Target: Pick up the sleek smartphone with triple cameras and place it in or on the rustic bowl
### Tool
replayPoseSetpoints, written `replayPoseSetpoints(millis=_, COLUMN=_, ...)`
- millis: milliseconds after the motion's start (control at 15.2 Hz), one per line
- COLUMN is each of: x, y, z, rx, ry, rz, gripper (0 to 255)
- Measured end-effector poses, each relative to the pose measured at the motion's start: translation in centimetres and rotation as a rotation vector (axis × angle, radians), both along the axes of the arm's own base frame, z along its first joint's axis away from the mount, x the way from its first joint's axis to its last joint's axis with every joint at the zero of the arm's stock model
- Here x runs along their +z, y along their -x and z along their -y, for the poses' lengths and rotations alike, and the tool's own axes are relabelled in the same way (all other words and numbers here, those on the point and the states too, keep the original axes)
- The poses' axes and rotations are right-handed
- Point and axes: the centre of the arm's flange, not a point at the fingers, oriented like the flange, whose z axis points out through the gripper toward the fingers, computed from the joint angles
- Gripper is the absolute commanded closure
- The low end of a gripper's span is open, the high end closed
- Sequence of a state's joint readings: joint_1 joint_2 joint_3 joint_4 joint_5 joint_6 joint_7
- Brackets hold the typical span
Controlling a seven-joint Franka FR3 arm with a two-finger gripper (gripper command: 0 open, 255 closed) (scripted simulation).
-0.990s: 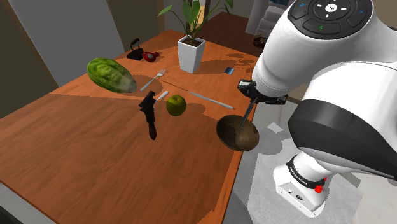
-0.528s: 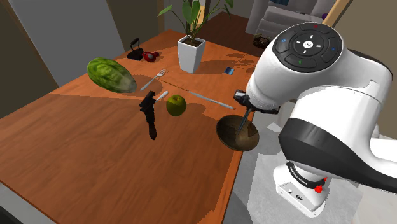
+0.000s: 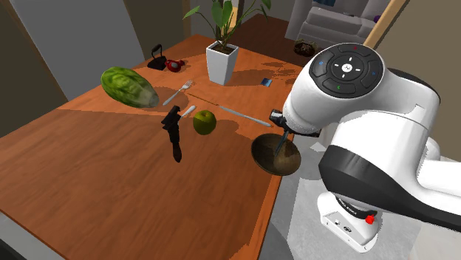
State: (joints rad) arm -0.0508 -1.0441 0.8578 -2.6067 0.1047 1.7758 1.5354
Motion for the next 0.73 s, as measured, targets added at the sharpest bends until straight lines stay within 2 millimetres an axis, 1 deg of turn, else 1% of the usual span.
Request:
replayPoseSetpoints(millis=66, x=0.0, y=0.0, z=0.0, rx=0.000, ry=0.000, rz=0.000, gripper=255)
replayPoseSetpoints(millis=132, x=0.0, y=0.0, z=0.0, rx=0.000, ry=0.000, rz=0.000, gripper=0)
replayPoseSetpoints(millis=528, x=0.0, y=0.0, z=0.0, rx=0.000, ry=0.000, rz=0.000, gripper=0)
replayPoseSetpoints(millis=594, x=0.4, y=0.2, z=-0.4, rx=0.000, ry=0.000, rz=0.000, gripper=0)
replayPoseSetpoints(millis=726, x=2.3, y=0.9, z=-1.3, rx=0.001, ry=-0.001, rz=0.001, gripper=0)
